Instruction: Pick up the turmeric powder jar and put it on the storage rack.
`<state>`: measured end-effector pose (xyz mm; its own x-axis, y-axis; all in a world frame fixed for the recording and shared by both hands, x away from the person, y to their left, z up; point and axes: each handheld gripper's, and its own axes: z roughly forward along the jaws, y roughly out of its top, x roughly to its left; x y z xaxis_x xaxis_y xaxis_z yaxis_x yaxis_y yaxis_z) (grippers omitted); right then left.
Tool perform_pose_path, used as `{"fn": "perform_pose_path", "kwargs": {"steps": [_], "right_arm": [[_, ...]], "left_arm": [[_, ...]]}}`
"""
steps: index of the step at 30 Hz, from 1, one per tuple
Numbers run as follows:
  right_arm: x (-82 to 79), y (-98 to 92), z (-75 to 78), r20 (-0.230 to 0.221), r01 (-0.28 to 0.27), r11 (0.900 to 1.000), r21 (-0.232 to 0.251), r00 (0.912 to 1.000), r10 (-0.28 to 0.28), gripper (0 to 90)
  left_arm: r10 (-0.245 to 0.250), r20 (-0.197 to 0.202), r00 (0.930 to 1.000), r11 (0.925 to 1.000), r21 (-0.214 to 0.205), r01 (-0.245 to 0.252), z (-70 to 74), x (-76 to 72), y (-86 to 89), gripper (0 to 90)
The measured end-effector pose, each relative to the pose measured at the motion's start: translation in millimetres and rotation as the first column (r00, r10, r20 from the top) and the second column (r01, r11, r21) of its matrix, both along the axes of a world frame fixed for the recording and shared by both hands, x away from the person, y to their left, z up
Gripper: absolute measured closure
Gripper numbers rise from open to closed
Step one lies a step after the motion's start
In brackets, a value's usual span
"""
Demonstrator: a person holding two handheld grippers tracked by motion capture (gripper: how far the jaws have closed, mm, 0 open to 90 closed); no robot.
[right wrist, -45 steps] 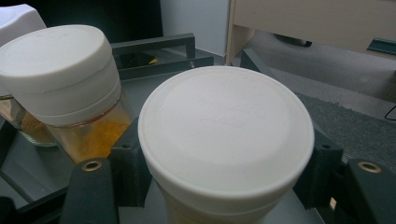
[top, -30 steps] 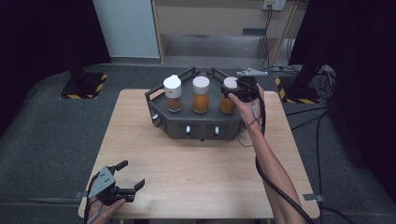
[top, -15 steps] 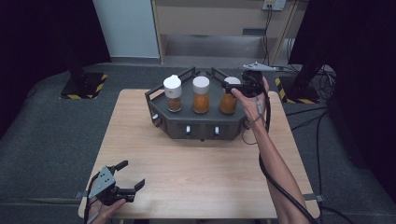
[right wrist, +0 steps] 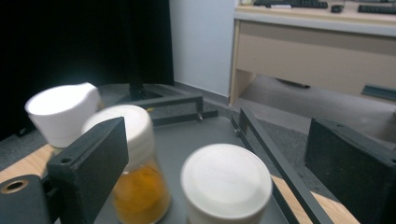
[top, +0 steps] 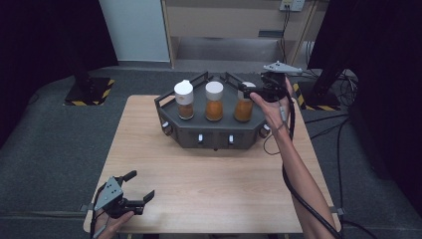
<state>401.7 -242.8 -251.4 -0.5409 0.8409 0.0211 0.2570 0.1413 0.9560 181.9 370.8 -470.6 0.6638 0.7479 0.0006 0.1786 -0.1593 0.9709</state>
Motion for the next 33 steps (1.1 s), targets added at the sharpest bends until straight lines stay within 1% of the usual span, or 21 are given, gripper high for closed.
{"fn": "perform_pose_path", "kwargs": {"steps": [2,4,5,6,8,13,16,19,24,26,33], "right_arm": [[-4.9,-0.4,2.4,0.009,-0.015,0.9999,0.008,0.9998,0.015,6.8],[-11.1,0.6,5.5,0.026,-0.03,0.9996,-0.005,0.9992,0.03,6.8],[-14.3,1.2,7.5,0.033,-0.037,0.9992,-0.014,0.9988,0.038,6.8],[-18.6,1.6,8.5,0.046,-0.043,0.9988,-0.022,0.998,0.044,7.0],[-27.9,1.1,9.2,0.068,-0.057,0.9979,-0.029,0.9959,0.059,7.1],[-49.5,-5.9,10.5,0.096,-0.097,0.9947,-0.034,0.9904,0.099,7.2],[-59.2,-15.0,9.1,0.094,-0.121,0.9927,-0.005,0.9883,0.121,7.2],[-67.3,-23.2,6.4,0.095,-0.134,0.9908,0.013,0.9866,0.133,7.2],[-80.9,-33.9,1.7,0.102,-0.151,0.9884,0.012,0.9835,0.149,6.9],[-87.5,-38.0,-0.8,0.106,-0.153,0.9882,0.011,0.9829,0.15,6.8],[-111.9,-53.8,-7.0,0.125,-0.155,0.9879,0.013,0.9804,0.152,6.0]], "left_arm": [[-0.004,-0.001,1.0,1.0,-0.006,0.004,-0.8,1.2,0.0,3.7],[-0.007,-0.005,1.0,1.0,0.001,0.007,-0.5,2.2,-0.4,3.7],[-0.007,-0.004,1.0,1.0,-0.002,0.007,-0.5,2.3,-0.3,3.7],[-0.008,-0.002,1.0,0.9999,-0.008,0.008,-0.8,2.6,-0.4,3.7],[-0.012,-0.003,0.9999,0.9999,0.001,0.012,-0.3,4.1,-1.4,3.7],[-0.018,-0.005,0.9998,0.9998,0.001,0.018,-0.8,6.2,-2.0,3.6],[-0.012,-0.007,0.9999,0.9999,-0.001,0.012,-1.4,5.8,-0.9,3.6],[-0.008,-0.007,0.9999,1.0,-0.005,0.008,-1.9,5.8,0.0,3.6],[-0.015,-0.006,0.9999,0.9999,0.006,0.015,-0.8,6.2,-1.4,3.6],[-0.016,-0.005,0.9999,0.9999,0.0,0.016,-1.2,6.2,-1.4,3.6],[-0.019,-0.004,0.9998,0.9998,0.002,0.019,-1.0,5.4,-1.5,3.6]]}}
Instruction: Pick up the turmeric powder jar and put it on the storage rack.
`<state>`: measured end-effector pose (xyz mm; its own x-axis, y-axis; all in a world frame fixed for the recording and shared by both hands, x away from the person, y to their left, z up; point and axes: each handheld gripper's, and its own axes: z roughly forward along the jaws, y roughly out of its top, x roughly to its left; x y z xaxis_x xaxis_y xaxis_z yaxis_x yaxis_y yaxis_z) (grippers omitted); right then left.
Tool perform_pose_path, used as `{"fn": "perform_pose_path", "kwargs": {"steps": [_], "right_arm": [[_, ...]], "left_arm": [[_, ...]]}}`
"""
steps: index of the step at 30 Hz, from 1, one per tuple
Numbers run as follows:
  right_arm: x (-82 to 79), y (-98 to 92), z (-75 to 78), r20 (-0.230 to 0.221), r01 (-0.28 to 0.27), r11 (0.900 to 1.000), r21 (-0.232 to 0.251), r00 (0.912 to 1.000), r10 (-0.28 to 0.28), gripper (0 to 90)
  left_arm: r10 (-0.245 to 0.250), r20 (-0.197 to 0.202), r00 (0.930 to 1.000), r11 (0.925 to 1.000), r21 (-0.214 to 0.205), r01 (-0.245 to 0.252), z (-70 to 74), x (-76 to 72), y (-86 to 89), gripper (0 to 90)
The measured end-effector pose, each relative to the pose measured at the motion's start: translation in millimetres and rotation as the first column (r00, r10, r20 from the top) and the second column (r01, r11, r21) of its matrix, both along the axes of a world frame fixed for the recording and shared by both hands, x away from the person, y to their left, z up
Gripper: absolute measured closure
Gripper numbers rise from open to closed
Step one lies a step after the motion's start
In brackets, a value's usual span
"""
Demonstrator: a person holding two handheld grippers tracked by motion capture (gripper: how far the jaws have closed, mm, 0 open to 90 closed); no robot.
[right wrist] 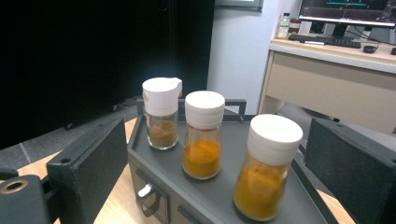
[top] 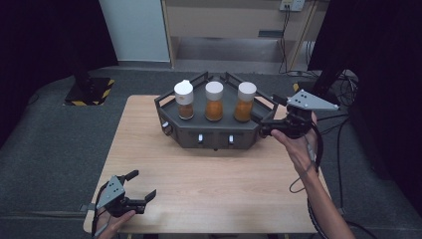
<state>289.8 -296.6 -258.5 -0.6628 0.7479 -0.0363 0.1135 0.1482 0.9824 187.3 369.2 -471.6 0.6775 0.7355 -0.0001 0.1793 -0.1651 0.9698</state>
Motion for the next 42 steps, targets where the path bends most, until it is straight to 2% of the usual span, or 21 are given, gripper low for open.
{"fn": "perform_pose_path", "kwargs": {"steps": [5,18,25,42], "right_arm": [[-16.8,-9.7,-7.2,0.017,0.005,0.9999,-0.013,0.9998,-0.005,4.9],[-57.2,-44.6,-37.6,-0.012,0.032,0.9992,0.023,0.9994,-0.031,3.9],[-77.6,-59.8,-52.3,-0.022,0.057,0.9982,0.021,0.9982,-0.056,3.7],[-100.2,-80.5,-96.9,-0.112,0.086,0.996,0.024,0.9903,-0.083,4.2]], "left_arm": [[-0.003,0.002,1.0,1.0,0.005,0.003,0.5,0.0,-0.5,3.6],[-0.002,0.0,1.0,1.0,0.004,0.002,0.3,0.0,-0.5,3.5],[-0.001,0.002,1.0,1.0,0.009,0.001,0.9,-0.3,-1.2,3.5],[0.002,0.003,1.0,0.9999,0.012,-0.002,1.6,-1.3,-1.6,3.5]]}}
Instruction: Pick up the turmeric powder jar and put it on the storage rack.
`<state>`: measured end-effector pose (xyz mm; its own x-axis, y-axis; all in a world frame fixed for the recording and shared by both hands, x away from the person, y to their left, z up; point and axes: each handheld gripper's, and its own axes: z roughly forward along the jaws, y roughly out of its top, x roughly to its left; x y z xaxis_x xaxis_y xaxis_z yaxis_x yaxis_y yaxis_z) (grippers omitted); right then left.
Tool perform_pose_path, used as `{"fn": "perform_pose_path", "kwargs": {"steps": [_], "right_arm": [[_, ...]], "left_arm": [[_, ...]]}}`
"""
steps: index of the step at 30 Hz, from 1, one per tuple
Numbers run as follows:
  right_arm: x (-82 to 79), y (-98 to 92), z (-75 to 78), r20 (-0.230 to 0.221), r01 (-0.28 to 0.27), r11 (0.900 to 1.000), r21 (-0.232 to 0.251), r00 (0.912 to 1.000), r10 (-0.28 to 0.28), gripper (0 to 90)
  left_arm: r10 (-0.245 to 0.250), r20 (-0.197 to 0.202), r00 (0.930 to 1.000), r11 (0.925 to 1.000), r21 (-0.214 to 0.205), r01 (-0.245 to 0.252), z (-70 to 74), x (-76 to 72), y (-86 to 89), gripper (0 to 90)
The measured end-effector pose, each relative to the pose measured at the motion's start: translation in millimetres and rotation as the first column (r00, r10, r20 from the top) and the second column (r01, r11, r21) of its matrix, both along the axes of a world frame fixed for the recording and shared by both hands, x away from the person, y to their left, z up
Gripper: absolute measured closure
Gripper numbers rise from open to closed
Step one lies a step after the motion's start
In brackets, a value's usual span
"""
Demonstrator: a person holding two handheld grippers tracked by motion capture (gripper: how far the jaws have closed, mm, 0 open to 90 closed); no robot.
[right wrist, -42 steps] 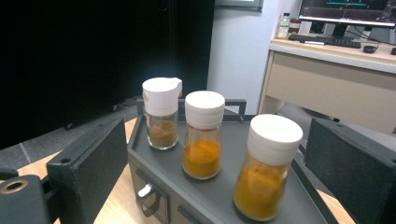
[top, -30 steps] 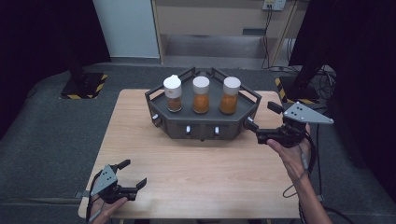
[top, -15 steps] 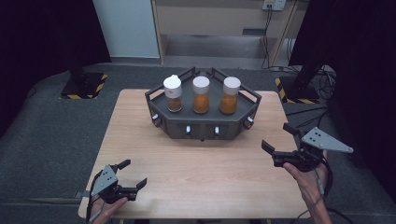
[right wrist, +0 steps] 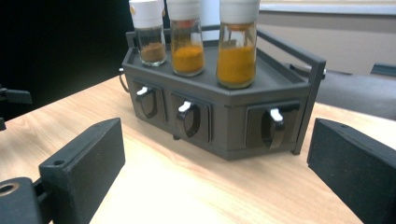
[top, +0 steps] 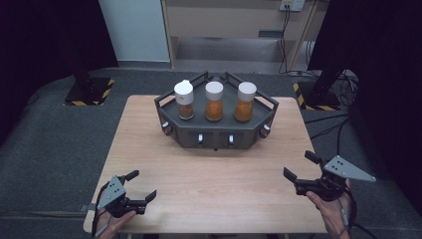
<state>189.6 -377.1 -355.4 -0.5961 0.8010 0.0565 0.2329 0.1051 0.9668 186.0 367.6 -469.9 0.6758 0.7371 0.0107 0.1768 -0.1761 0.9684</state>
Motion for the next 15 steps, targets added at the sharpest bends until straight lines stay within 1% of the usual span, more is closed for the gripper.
{"fn": "perform_pose_path", "kwargs": {"steps": [5,7,11,15], "right_arm": [[-6.1,-0.4,-10.6,-0.005,0.008,0.9999,-0.012,1.0,-0.008,4.4],[-7.5,-2.2,-16.3,-0.012,0.006,1.0,0.0,0.9999,-0.006,4.4],[-11.1,-4.4,-27.4,-0.022,0.007,1.0,0.005,0.9997,-0.007,4.6],[-12.7,-4.3,-36.5,-0.038,0.006,1.0,-0.003,0.9993,-0.006,4.7]], "left_arm": [[0.0,0.0,1.0,1.0,0.001,0.0,0.0,-0.1,-0.1,3.5],[0.0,0.0,1.0,1.0,0.0,0.0,0.0,0.0,-0.1,3.5],[0.0,0.0,1.0,1.0,0.001,0.0,0.1,-0.1,-0.2,3.5],[0.001,0.0,1.0,1.0,0.0,-0.001,0.1,-0.1,-0.1,3.5]]}}
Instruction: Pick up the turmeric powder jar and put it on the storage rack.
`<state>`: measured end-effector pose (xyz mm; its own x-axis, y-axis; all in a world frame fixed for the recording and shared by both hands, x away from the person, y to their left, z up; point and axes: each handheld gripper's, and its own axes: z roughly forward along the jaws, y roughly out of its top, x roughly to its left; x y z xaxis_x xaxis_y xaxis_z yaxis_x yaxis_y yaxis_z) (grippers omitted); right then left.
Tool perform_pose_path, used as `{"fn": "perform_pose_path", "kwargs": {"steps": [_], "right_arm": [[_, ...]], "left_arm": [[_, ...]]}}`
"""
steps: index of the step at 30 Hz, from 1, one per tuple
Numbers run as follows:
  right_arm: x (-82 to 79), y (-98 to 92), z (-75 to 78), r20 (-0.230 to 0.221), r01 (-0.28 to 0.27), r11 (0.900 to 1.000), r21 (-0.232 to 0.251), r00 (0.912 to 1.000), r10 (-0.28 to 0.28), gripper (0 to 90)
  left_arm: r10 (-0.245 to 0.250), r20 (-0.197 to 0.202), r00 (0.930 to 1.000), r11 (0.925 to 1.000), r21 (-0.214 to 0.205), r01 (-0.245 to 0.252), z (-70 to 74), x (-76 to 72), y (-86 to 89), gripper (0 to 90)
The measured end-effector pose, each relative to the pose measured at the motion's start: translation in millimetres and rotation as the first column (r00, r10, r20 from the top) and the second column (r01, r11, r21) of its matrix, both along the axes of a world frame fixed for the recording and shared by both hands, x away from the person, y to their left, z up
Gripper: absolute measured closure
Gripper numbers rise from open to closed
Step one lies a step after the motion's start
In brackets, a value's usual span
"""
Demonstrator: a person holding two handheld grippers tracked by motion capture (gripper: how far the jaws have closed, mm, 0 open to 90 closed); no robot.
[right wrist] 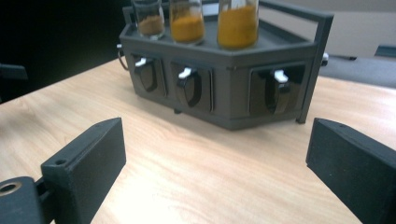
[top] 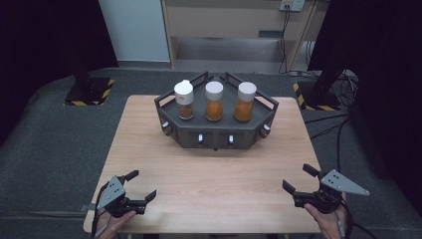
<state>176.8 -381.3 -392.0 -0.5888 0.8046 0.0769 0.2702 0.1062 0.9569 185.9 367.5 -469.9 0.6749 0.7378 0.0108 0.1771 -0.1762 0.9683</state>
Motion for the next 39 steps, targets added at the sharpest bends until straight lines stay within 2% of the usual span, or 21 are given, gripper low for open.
{"fn": "perform_pose_path", "kwargs": {"steps": [6,15,22,33,39], "right_arm": [[-1.4,0.0,-12.1,-0.015,0.006,0.9999,0.011,0.9999,-0.006,4.9],[-1.6,0.5,-20.8,-0.025,0.003,1.0,0.006,0.9997,-0.003,5.4],[-2.9,0.9,-27.5,-0.012,-0.008,1.0,-0.002,0.9999,0.008,6.1],[0.8,1.0,-32.8,-0.011,-0.048,0.9988,-0.012,0.9988,0.048,6.4],[1.7,1.2,-33.3,-0.014,-0.047,0.9988,-0.012,0.9988,0.047,6.5]], "left_arm": [[-0.001,0.0,1.0,1.0,-0.002,0.001,-0.1,0.0,0.3,3.5],[-0.004,0.001,1.0,1.0,-0.003,0.004,-0.4,0.3,0.6,3.5],[-0.011,0.004,0.9999,0.9999,-0.002,0.011,-0.3,0.5,0.7,3.5],[-0.024,0.006,0.9997,0.9997,-0.004,0.024,-0.6,1.6,0.4,3.5],[-0.025,0.007,0.9997,0.9997,-0.003,0.025,-0.7,1.7,0.6,3.5]]}}
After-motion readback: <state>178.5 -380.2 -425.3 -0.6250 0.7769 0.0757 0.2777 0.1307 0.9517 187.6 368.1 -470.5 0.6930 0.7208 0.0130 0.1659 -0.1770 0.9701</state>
